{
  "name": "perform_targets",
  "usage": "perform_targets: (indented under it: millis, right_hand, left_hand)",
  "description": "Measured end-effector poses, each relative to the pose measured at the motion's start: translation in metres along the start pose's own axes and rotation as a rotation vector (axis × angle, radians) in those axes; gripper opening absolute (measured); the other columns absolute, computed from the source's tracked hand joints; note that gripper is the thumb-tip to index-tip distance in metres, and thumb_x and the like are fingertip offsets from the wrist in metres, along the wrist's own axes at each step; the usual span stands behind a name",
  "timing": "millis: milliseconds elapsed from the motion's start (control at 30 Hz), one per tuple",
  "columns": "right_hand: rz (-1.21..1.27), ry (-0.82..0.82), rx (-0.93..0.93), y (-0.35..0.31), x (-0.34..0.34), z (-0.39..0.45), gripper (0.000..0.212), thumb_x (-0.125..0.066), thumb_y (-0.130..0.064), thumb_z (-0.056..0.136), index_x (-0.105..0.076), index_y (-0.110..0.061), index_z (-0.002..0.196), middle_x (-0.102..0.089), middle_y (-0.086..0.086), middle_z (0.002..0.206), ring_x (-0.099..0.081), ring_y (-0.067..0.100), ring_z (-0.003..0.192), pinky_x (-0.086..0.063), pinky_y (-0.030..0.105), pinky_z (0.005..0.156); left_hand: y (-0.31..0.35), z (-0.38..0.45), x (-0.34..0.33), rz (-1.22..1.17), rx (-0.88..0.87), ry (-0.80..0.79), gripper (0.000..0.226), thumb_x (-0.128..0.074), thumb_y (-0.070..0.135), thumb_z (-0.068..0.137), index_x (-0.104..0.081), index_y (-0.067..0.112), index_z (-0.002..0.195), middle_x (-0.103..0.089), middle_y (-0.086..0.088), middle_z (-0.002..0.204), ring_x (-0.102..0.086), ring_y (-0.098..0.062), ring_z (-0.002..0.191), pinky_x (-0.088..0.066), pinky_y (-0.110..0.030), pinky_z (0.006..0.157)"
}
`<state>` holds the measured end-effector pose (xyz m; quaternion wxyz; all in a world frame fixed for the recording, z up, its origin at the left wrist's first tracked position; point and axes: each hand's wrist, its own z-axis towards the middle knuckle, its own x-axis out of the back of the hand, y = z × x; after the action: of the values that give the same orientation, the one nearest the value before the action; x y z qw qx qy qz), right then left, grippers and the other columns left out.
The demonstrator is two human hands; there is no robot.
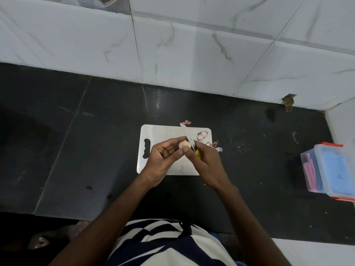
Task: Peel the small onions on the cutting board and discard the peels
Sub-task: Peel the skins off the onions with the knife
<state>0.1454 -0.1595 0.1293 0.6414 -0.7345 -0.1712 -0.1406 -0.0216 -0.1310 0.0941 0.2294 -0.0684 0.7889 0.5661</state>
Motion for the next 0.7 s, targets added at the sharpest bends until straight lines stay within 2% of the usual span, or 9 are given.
perform_targets:
  millis: [100, 333, 467, 600, 700]
  right_hand:
    - [0.003, 0.014, 0.014, 0.001, -0.001, 0.001, 0.051, -0.062, -0.045, 0.106, -0.052, -0.003, 0.078, -0.037, -0.005, 0.064, -0.035, 0.007, 0.060, -0.032, 0.019, 0.058]
    - [-0.048, 0.039, 0.022, 0.004, -0.001, 0.000, 0.052, -0.062, -0.053, 0.103, -0.053, -0.011, 0.073, -0.040, -0.011, 0.058, -0.038, 0.006, 0.057, -0.033, 0.019, 0.057]
    - [-0.112, 0.050, 0.045, 0.006, 0.001, 0.002, 0.060, -0.058, -0.064, 0.100, -0.051, -0.014, 0.070, -0.039, -0.010, 0.057, -0.037, 0.008, 0.054, -0.032, 0.025, 0.056]
    - [-0.204, 0.180, -0.012, 0.005, -0.008, -0.001, 0.069, -0.051, -0.081, 0.092, -0.046, -0.020, 0.061, -0.037, -0.007, 0.051, -0.037, 0.011, 0.050, -0.032, 0.027, 0.056]
    - [-0.171, 0.154, -0.031, 0.005, -0.011, 0.000, 0.073, -0.048, -0.084, 0.090, -0.051, -0.017, 0.063, -0.040, -0.007, 0.051, -0.040, 0.010, 0.050, -0.034, 0.027, 0.056]
  left_hand:
    - [0.001, 0.000, -0.001, 0.025, -0.006, -0.004, 0.037, -0.073, 0.018, 0.089, -0.074, 0.018, 0.126, -0.082, 0.007, 0.123, -0.076, -0.016, 0.123, -0.061, -0.025, 0.100]
    - [0.006, 0.001, 0.002, 0.080, -0.017, -0.060, 0.039, -0.072, 0.017, 0.091, -0.073, 0.019, 0.130, -0.082, 0.007, 0.126, -0.075, -0.015, 0.125, -0.060, -0.024, 0.102]
    - [0.009, 0.002, 0.007, 0.138, -0.029, -0.065, 0.040, -0.074, 0.016, 0.091, -0.074, 0.021, 0.131, -0.081, 0.006, 0.127, -0.074, -0.016, 0.127, -0.058, -0.030, 0.109]
    - [0.011, 0.003, 0.006, 0.170, -0.042, -0.047, 0.038, -0.074, 0.017, 0.091, -0.074, 0.021, 0.129, -0.083, 0.009, 0.122, -0.076, -0.014, 0.122, -0.061, -0.027, 0.103]
    - [0.008, 0.000, 0.004, 0.157, -0.038, -0.019, 0.036, -0.073, 0.018, 0.091, -0.074, 0.019, 0.128, -0.083, 0.007, 0.120, -0.077, -0.015, 0.121, -0.061, -0.024, 0.099]
